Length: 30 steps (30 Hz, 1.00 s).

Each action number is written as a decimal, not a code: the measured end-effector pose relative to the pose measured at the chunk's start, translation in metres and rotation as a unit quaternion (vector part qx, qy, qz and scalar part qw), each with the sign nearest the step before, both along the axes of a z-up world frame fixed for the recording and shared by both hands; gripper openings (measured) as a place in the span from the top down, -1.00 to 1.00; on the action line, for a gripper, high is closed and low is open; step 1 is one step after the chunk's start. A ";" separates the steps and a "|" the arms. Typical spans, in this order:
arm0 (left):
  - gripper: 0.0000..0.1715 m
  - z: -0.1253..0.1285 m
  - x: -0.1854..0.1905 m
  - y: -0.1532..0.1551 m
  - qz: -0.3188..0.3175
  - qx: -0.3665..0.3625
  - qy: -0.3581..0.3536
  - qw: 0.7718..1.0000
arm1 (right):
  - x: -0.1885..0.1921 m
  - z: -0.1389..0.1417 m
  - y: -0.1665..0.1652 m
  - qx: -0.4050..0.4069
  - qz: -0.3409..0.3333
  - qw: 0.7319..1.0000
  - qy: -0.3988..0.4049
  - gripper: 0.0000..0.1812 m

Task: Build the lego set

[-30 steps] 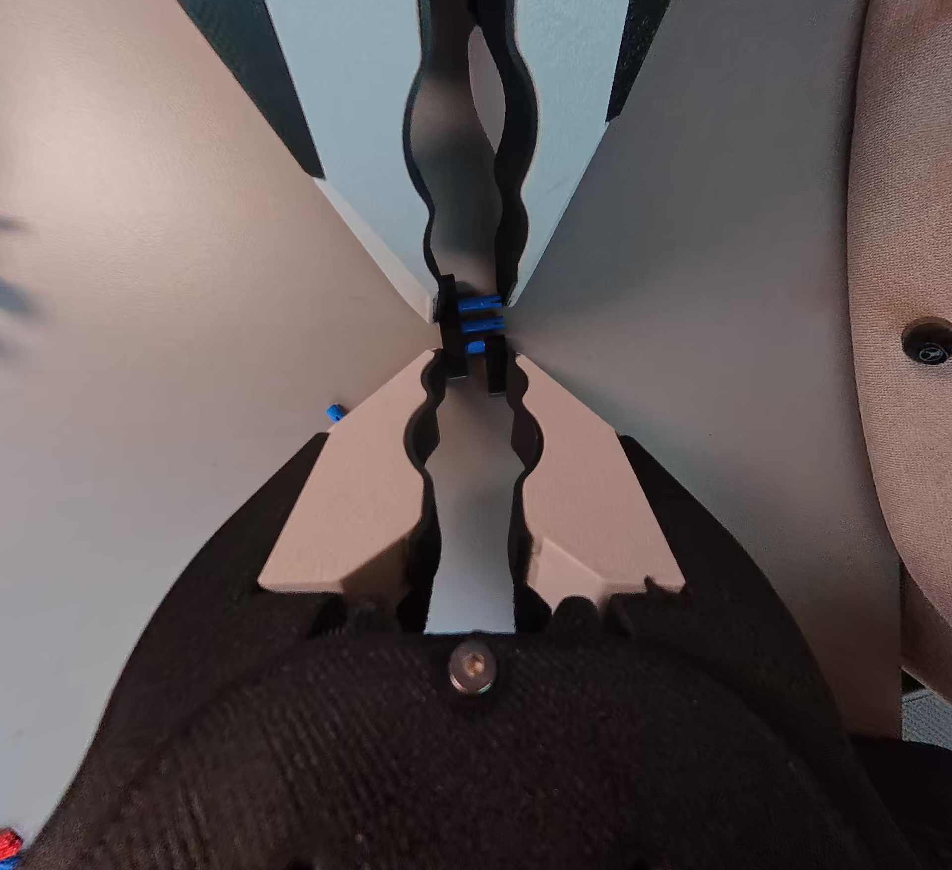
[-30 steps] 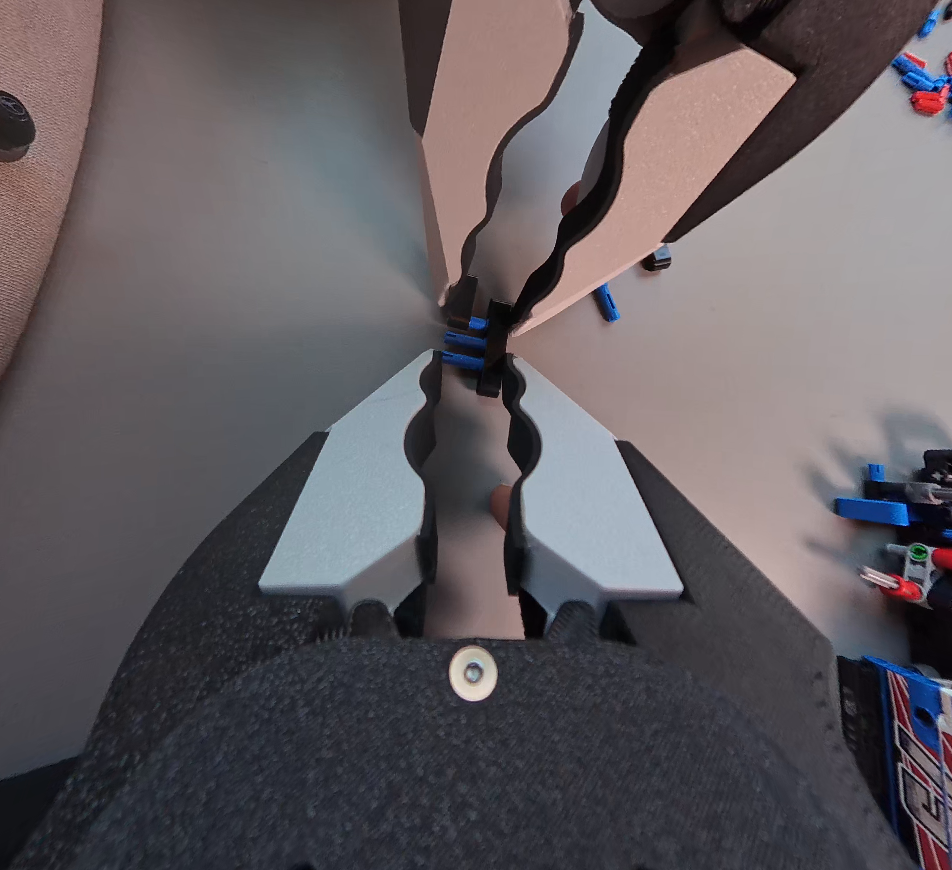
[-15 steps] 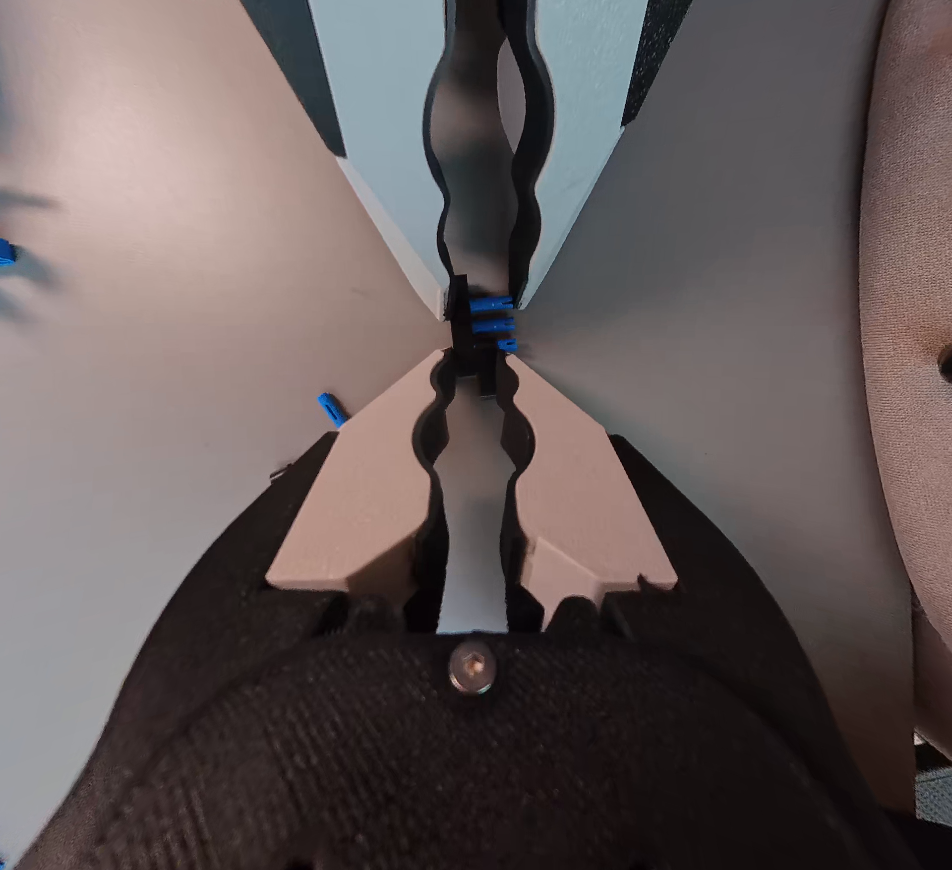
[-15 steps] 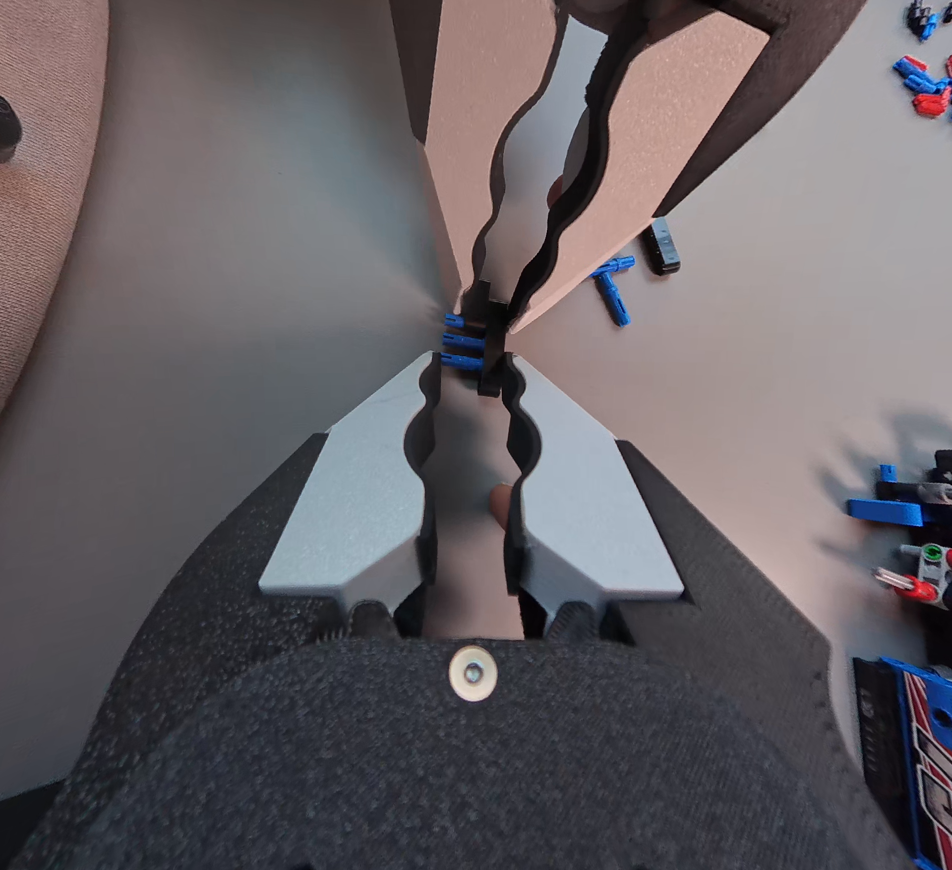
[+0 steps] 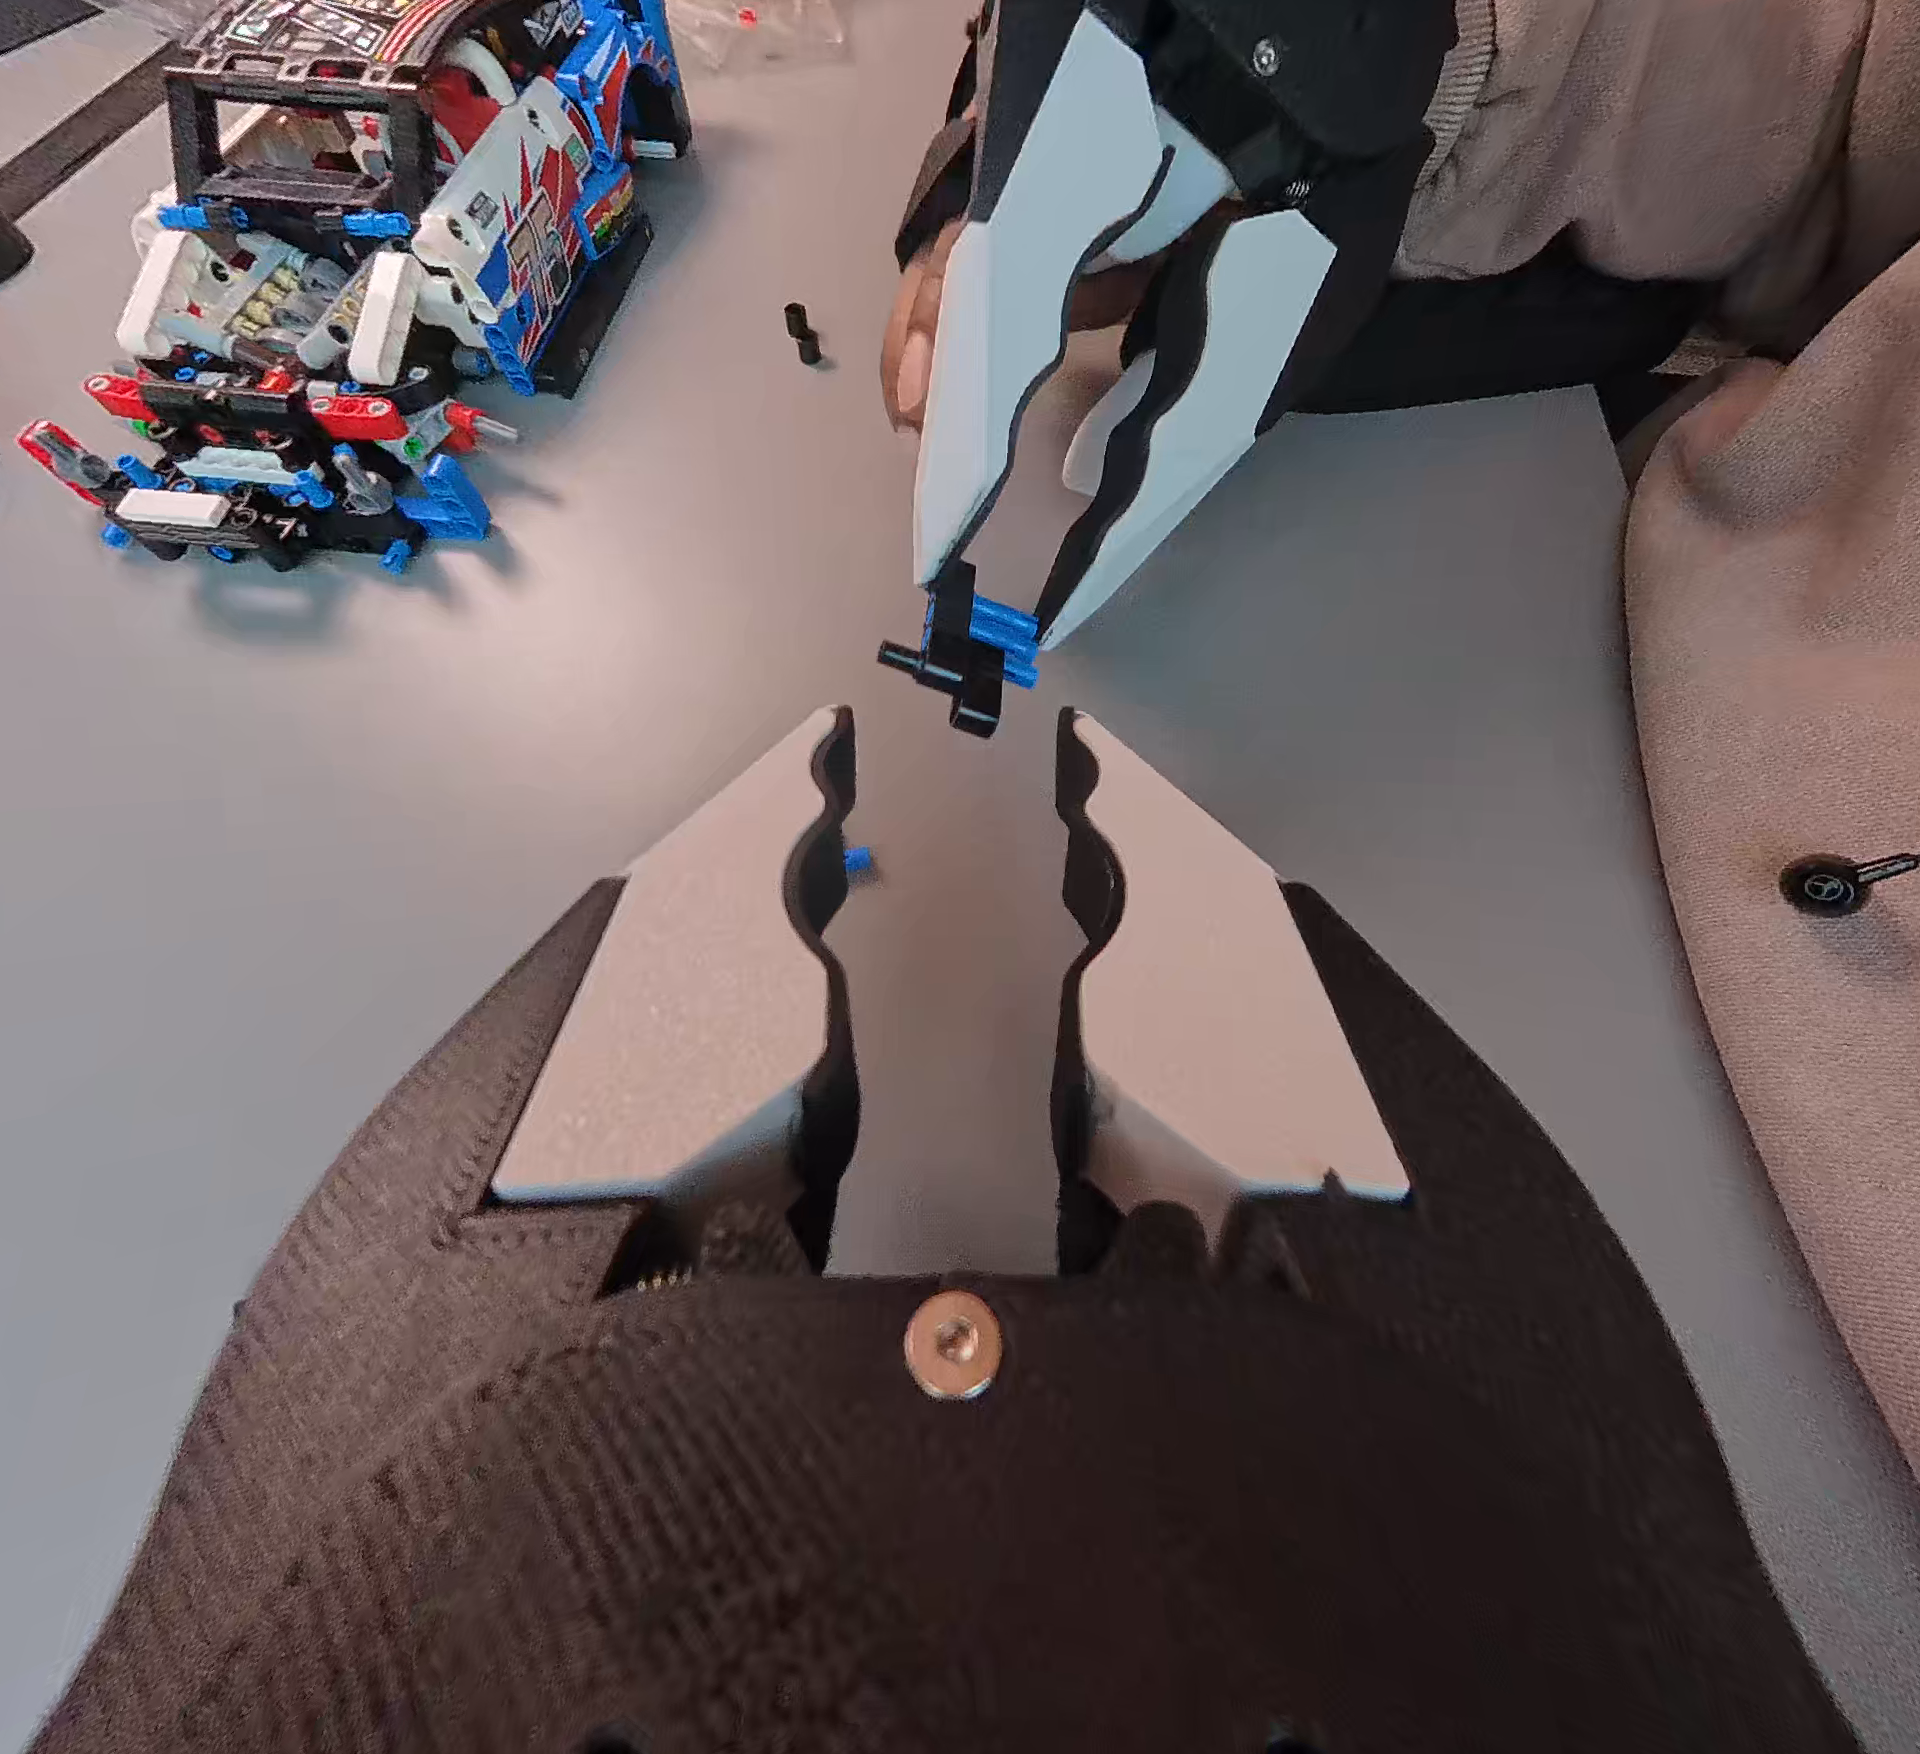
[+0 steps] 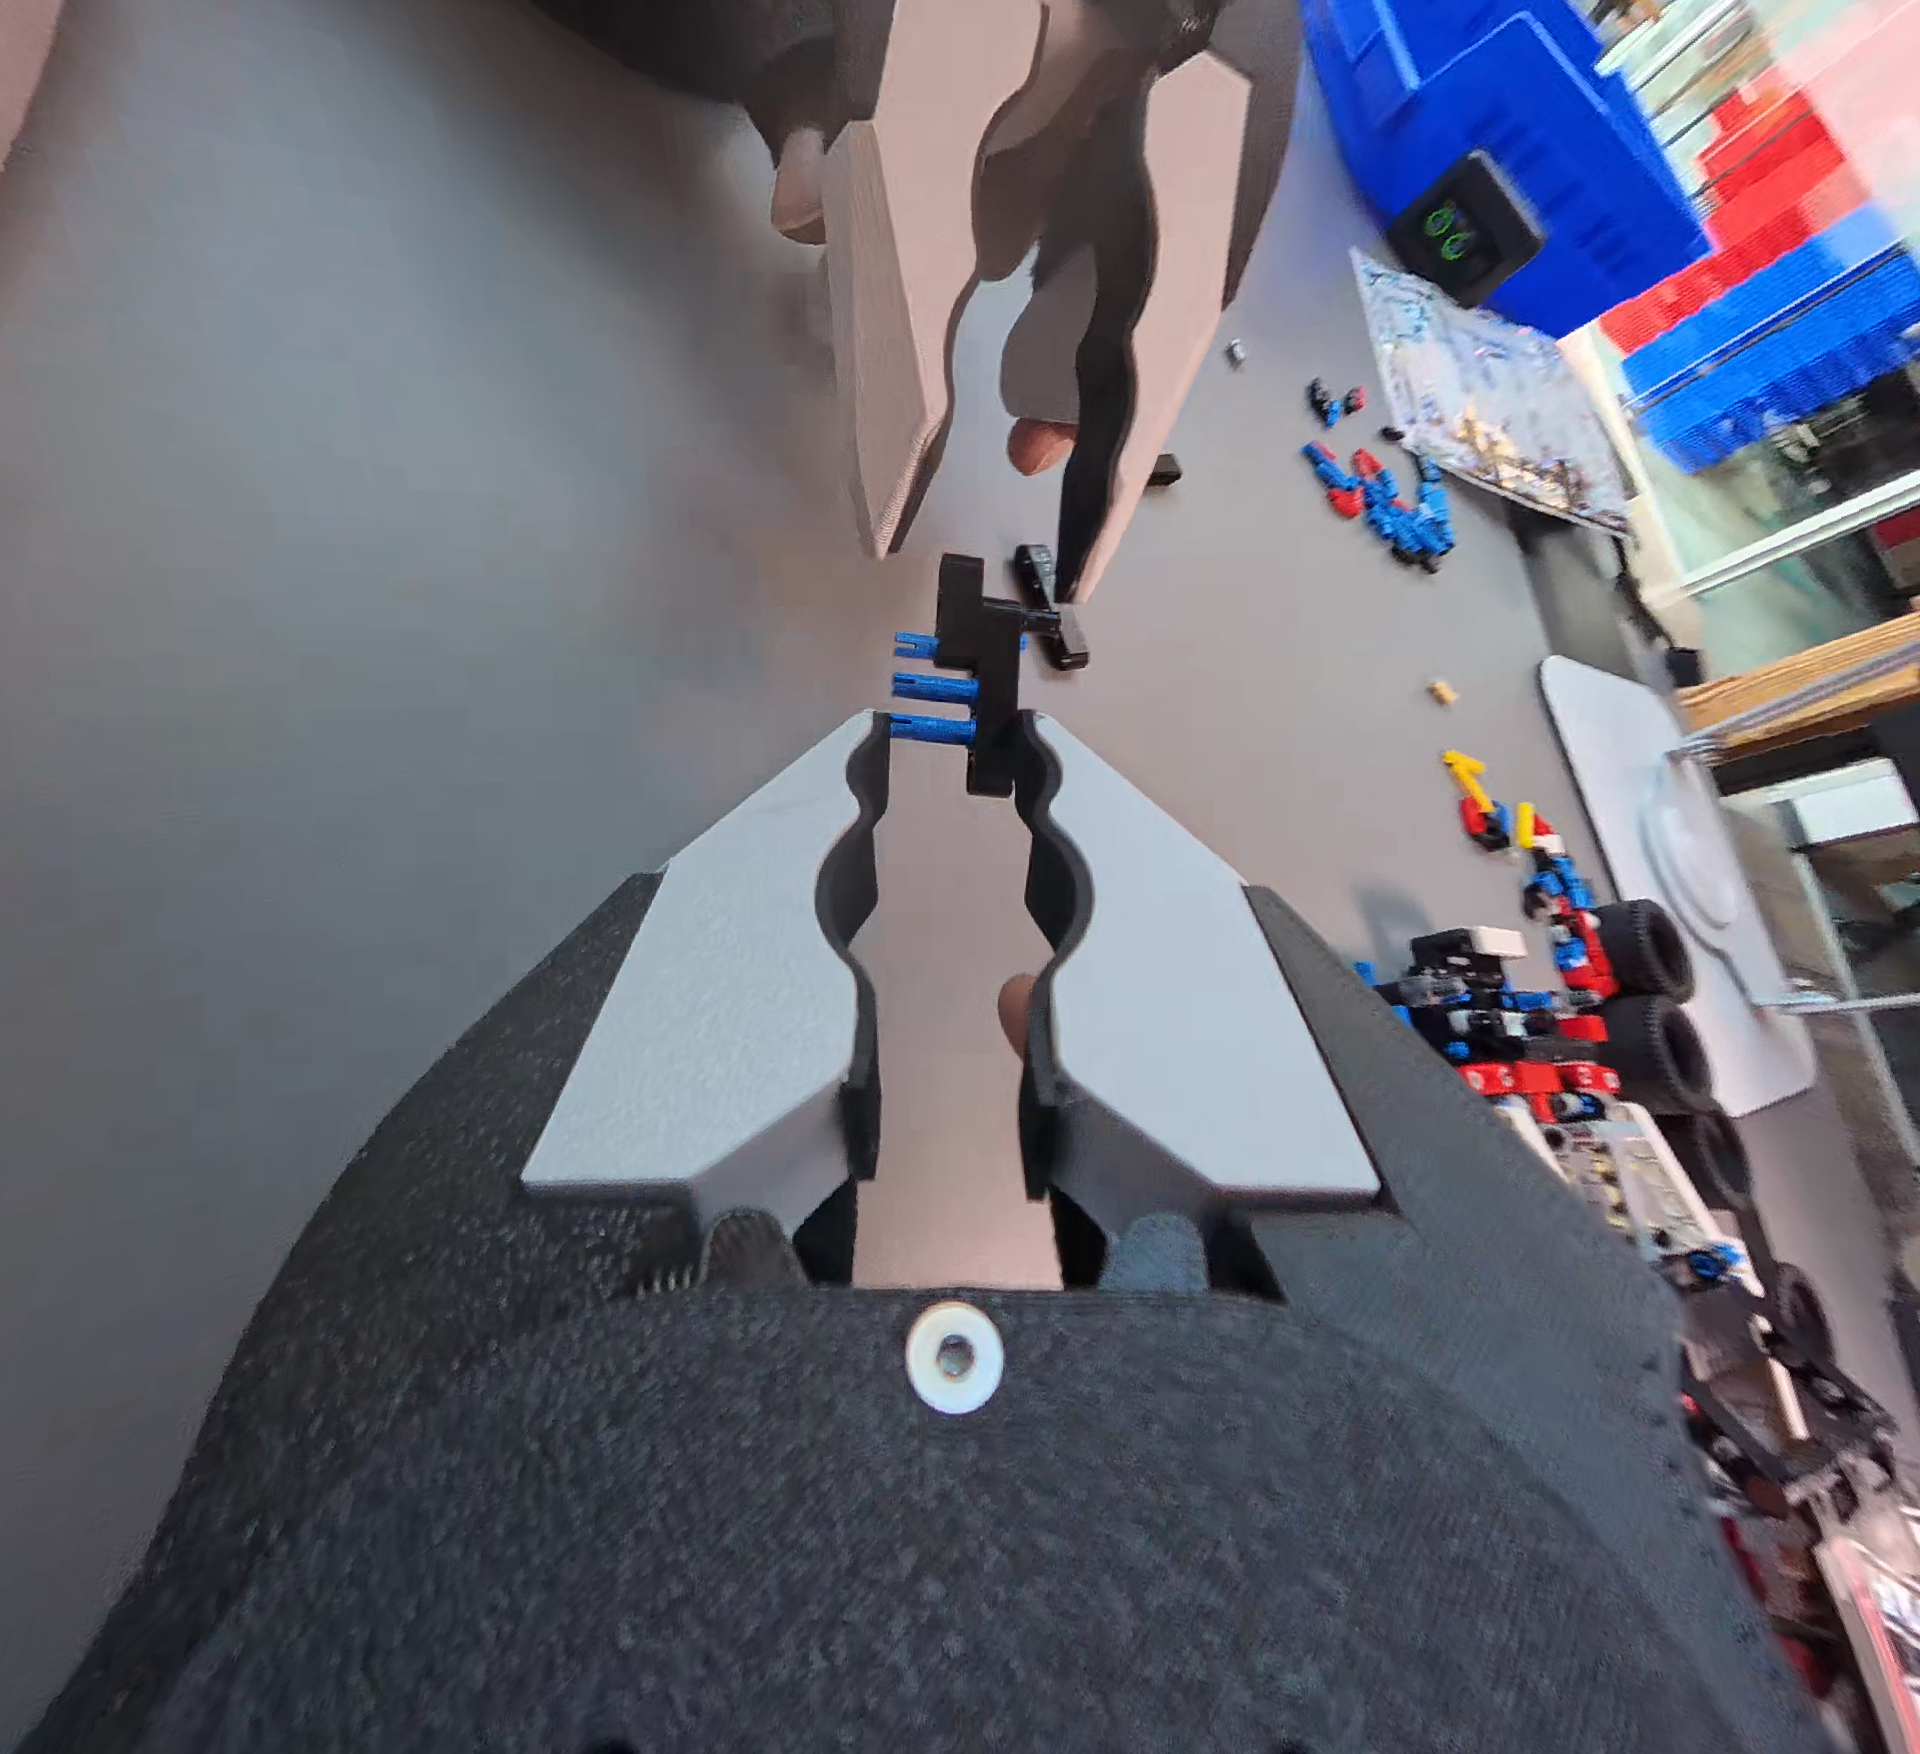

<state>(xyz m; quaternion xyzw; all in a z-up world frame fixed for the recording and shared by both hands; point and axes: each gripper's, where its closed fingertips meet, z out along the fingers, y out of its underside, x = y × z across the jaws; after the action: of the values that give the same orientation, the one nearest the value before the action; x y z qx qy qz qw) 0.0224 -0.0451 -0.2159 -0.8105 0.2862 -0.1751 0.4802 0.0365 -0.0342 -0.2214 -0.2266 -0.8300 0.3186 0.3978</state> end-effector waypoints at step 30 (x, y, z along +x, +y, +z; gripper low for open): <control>0.92 -0.009 -0.002 0.003 0.026 -0.004 -0.010 1.000 | -0.001 0.008 -0.001 -0.091 -0.018 0.995 -0.027 0.76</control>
<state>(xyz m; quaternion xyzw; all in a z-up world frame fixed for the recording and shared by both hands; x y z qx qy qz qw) 0.0206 -0.0426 -0.2251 -0.8181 0.2593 -0.1717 0.4838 0.0359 -0.0353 -0.2131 -0.2853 -0.8040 0.3791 0.3584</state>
